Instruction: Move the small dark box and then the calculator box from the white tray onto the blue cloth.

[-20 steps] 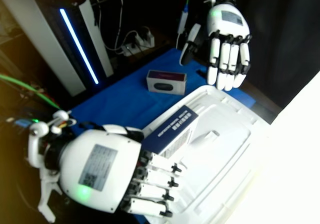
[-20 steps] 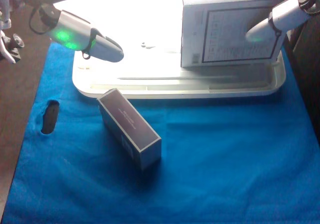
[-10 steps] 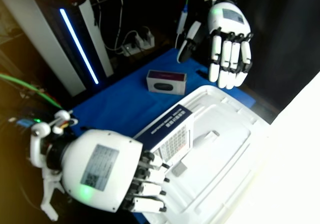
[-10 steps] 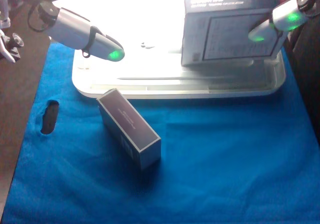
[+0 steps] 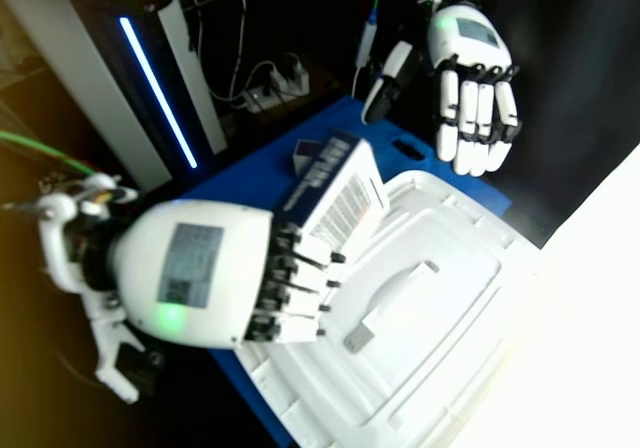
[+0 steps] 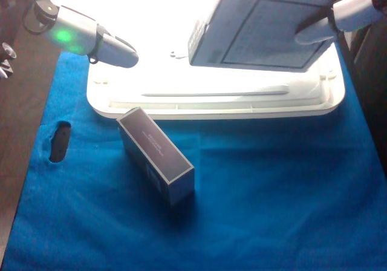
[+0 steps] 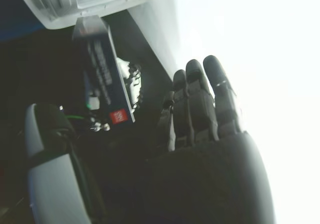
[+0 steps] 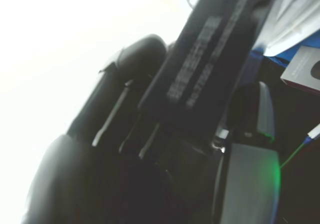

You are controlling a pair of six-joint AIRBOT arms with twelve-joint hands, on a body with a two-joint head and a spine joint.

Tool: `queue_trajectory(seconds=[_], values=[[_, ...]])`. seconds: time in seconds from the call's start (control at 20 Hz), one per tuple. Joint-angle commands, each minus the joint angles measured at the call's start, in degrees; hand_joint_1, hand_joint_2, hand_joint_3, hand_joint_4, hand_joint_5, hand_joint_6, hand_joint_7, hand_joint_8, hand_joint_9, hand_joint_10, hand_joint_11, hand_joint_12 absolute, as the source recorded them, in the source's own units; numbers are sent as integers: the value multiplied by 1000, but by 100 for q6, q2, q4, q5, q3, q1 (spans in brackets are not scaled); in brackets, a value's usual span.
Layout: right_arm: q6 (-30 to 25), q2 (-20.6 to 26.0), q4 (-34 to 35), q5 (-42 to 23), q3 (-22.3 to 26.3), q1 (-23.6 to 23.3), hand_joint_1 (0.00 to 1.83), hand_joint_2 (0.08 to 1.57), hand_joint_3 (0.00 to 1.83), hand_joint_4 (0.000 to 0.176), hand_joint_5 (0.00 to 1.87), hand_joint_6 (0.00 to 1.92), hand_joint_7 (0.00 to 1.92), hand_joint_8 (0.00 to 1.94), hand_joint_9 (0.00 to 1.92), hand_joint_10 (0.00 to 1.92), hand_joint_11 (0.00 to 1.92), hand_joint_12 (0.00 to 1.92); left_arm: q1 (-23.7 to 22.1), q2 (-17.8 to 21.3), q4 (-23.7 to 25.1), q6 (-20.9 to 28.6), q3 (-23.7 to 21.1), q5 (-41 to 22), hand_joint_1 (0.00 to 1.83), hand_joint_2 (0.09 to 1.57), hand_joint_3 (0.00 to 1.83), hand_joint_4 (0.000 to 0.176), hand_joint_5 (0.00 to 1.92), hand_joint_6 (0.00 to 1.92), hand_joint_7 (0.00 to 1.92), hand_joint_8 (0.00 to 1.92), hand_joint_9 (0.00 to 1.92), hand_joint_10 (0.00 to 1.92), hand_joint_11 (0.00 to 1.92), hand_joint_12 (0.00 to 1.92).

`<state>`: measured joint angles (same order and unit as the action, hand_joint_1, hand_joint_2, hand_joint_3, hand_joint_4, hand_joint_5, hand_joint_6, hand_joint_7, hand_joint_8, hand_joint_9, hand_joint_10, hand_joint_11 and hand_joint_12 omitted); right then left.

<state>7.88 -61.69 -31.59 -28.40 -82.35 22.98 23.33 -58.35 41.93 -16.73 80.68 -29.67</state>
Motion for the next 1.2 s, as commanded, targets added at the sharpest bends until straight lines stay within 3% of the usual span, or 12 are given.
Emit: queue_trajectory(seconds=[0.0,0.15,0.25,0.35,0.45,0.65,0.8,0.9,0.95,1.0,1.05,1.15], values=[[-20,29,141,-639,64,-129,1172,1083,0,0,1056,839,1329,553,1268,1211,1167,1644,-22,25,-270,7,11,-456,713,911,10,68,66,1,280,0,306,0,0,773],[-21,198,-146,-642,295,-210,1164,1104,1,0,1007,920,1400,378,1299,1165,1182,1664,23,25,-364,-48,43,-389,688,966,20,76,75,3,287,3,309,3,0,706],[-21,288,-322,-641,421,-255,1152,1120,0,0,976,971,1459,221,1327,1134,1208,1669,37,26,-370,-53,54,-342,730,881,0,101,100,4,291,1,318,2,0,768],[-21,374,-451,-640,534,-287,1150,1118,0,0,978,967,1528,230,1382,1291,1318,1732,38,24,-370,-84,53,-288,718,835,0,129,107,1,292,0,307,0,0,696],[-21,463,-672,-640,661,-363,1143,1139,2,0,932,1041,1495,230,1336,1213,1218,1670,39,22,-370,-118,53,-241,700,810,0,126,100,1,298,1,295,1,0,711],[-60,684,-1155,-640,985,-511,1139,1148,0,0,915,1067,1324,734,1319,1344,1230,1728,51,13,-370,-154,52,-202,717,824,2,120,86,0,299,0,296,2,0,752],[-60,720,-1312,-647,1156,-512,1128,1164,0,0,884,1116,1338,588,1341,1239,1244,1665,69,9,-373,-157,51,-192,740,859,6,123,66,1,283,0,259,0,0,627],[-60,720,-1406,-658,1275,-512,1141,1135,1,0,942,1025,1283,507,1209,1252,1083,1734,98,8,-390,-157,46,-192,742,871,8,108,81,7,303,8,280,9,0,620],[-60,720,-1472,-659,1321,-512,1145,1127,3,0,958,999,1256,767,1191,1476,1127,1854,111,8,-397,-157,45,-192,740,890,9,110,78,3,300,4,278,5,0,585],[-61,720,-1577,-659,1368,-511,1155,1116,1,0,982,960,1238,1168,1261,1565,1219,1895,121,10,-409,-157,45,-188,712,895,7,117,80,3,307,5,292,9,0,578],[-61,720,-1577,-659,1368,-511,1155,1116,1,0,982,960,1238,1168,1261,1565,1219,1895,121,10,-409,-157,45,-188,712,895,7,117,80,3,307,5,292,9,0,578],[-177,720,-1763,-660,1409,-511,1166,1104,0,0,1009,916,1159,1636,1283,1887,1380,1920,122,10,-410,-157,46,-183,712,922,9,105,68,1,285,0,294,5,0,598]])
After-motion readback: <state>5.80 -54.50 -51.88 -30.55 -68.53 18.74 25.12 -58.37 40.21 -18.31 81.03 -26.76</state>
